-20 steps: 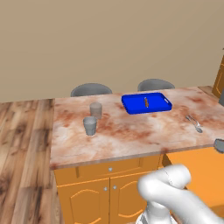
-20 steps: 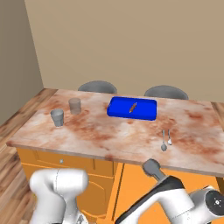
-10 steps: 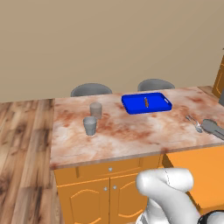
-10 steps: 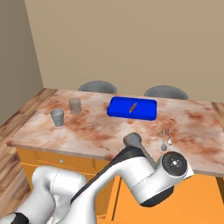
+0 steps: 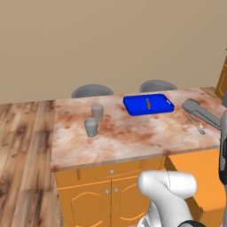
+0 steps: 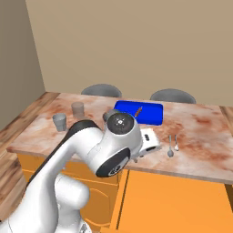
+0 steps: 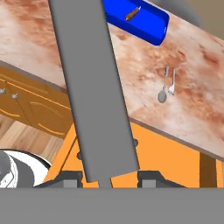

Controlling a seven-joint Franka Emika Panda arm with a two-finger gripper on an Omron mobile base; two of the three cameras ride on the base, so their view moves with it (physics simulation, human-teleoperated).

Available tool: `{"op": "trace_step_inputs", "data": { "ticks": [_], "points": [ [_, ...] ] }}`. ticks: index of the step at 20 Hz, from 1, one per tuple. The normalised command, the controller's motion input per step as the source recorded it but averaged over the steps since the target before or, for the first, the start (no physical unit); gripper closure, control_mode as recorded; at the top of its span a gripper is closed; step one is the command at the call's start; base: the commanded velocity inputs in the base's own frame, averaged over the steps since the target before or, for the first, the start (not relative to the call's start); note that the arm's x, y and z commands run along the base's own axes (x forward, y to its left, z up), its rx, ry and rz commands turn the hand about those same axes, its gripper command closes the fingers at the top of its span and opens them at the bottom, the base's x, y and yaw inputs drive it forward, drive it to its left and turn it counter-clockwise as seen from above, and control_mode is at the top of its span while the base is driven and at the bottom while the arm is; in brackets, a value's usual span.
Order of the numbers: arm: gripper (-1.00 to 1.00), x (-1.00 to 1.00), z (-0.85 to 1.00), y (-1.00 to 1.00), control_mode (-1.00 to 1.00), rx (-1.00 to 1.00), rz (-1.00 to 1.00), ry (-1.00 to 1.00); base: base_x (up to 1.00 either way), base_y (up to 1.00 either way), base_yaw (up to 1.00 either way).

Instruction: Take the tongs from the drawer on the right and place them on the dining counter next to the tray containing the kebab skewer.

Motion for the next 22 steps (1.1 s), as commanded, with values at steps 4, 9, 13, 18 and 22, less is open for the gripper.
{"op": "trace_step_inputs", "data": {
  "ticks": [4,9,13,18,22],
  "points": [
    [1.00,0.00,0.12,0.15,-1.00,0.00,-0.01,-0.04,0.00,0.00,0.00],
    [1.00,0.00,0.00,0.00,-1.00,0.00,0.00,0.00,0.00,0.00,0.00],
    [1.00,0.00,0.00,0.10,-1.00,0.00,0.00,0.00,0.00,0.00,0.00],
    [1.00,-0.02,0.00,0.80,-1.00,0.01,0.00,-0.05,0.00,0.00,0.00],
    [1.00,-0.04,0.00,1.00,-1.00,0.00,0.00,-0.11,0.00,0.00,0.00]
  ]
}}
